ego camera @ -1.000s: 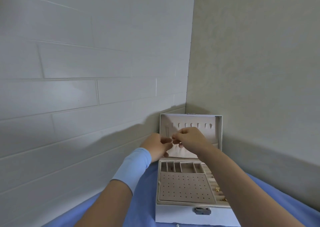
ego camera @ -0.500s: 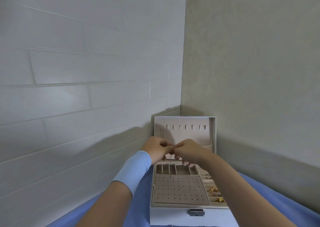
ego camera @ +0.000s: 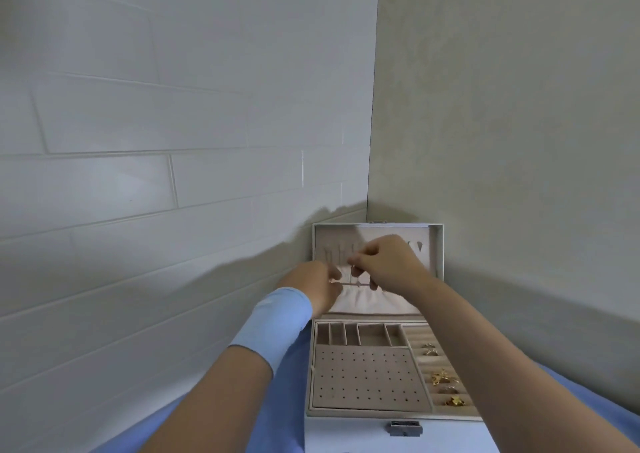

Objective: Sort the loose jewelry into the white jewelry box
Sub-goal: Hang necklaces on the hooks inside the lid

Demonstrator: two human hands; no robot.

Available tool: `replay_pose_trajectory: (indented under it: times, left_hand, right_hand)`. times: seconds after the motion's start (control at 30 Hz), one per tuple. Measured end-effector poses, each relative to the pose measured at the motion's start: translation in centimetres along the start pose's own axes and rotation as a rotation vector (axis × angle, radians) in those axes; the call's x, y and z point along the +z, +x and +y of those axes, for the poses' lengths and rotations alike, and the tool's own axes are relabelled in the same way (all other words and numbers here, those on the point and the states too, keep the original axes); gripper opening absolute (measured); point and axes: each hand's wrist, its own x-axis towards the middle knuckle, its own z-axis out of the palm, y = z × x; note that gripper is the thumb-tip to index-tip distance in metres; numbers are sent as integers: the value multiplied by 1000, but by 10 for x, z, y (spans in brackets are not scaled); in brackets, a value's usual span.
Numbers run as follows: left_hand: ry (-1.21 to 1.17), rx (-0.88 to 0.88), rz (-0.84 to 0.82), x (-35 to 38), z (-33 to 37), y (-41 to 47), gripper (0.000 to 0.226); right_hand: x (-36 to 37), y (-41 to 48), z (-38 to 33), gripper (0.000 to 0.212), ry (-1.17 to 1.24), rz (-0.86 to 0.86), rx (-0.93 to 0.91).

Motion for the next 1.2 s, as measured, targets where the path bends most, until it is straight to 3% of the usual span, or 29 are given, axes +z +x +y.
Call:
replay_pose_trajectory:
  times: [0.23, 0.43, 0.77, 0.87, 1.0, 1.2]
  left_hand:
    - [336, 64, -43, 12, 2, 9, 45]
    - [389, 75, -53, 17, 1, 13, 38]
    - [233, 114, -44, 12, -14, 13, 38]
    - [177, 106, -57, 8, -11, 8, 42]
    - [93, 98, -31, -1, -8, -11, 49]
    - [32, 153, 48, -8, 8, -67, 36]
  right_hand:
    - [1, 21, -2, 28, -186, 16, -60]
    - [15, 29, 11, 26, -302, -53, -47]
    - [25, 18, 9, 9, -531, -109, -83]
    - [20, 8, 6, 17, -492, -172, -90]
    - [4, -9, 0, 20, -394, -119, -118]
    - [-23, -60, -16, 12, -273, -158, -168]
